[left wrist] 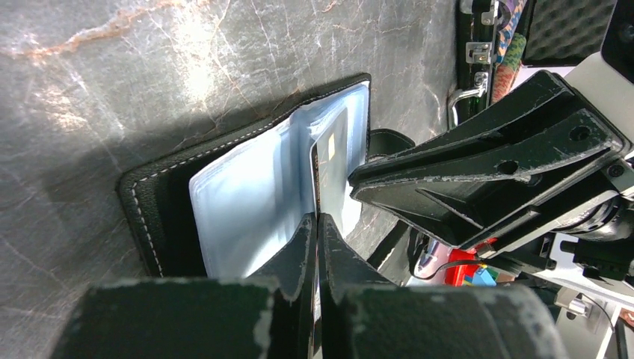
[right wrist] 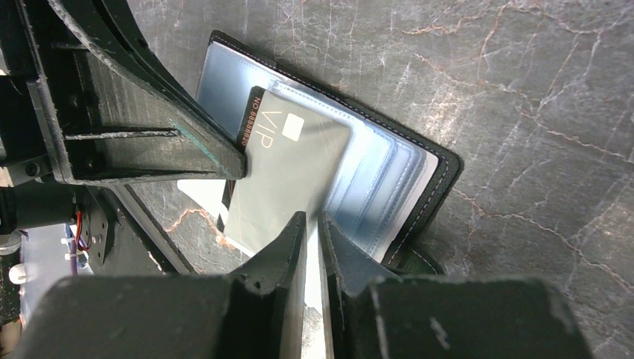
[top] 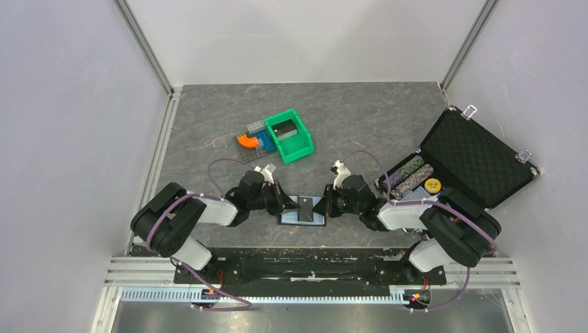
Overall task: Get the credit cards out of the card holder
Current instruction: Remove the credit card from the card holder.
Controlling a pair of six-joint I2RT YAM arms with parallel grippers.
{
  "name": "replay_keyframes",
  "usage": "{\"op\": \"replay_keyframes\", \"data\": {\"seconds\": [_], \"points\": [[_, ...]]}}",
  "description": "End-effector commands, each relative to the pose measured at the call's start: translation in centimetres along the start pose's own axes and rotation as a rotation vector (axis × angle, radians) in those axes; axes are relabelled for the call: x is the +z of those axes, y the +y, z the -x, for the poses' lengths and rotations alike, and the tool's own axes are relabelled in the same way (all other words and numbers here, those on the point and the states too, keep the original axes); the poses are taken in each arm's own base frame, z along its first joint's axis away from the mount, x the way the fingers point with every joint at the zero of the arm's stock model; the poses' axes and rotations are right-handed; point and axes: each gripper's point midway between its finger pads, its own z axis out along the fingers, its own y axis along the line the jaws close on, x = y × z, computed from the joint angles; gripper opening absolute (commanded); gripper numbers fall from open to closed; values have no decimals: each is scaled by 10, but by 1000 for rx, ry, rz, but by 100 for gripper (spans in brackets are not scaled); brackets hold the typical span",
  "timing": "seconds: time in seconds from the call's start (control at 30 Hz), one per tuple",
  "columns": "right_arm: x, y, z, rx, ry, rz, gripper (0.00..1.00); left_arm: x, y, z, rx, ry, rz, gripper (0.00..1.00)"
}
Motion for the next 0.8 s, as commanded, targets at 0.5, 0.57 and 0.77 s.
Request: {"op": "replay_keyframes", "data": {"seconds": [0.5,0.57,0.77], "points": [[-3,-25,-14,-28,48,-87,13,-22,4,26,18,-92,45,2],[-4,-25,-14,-29,45,-84,13,-22,3,26,19,-87,40,2],[-4,-22,-13,-36,41,-72,13,-22,-5,23,48,-55,-2,6]]}}
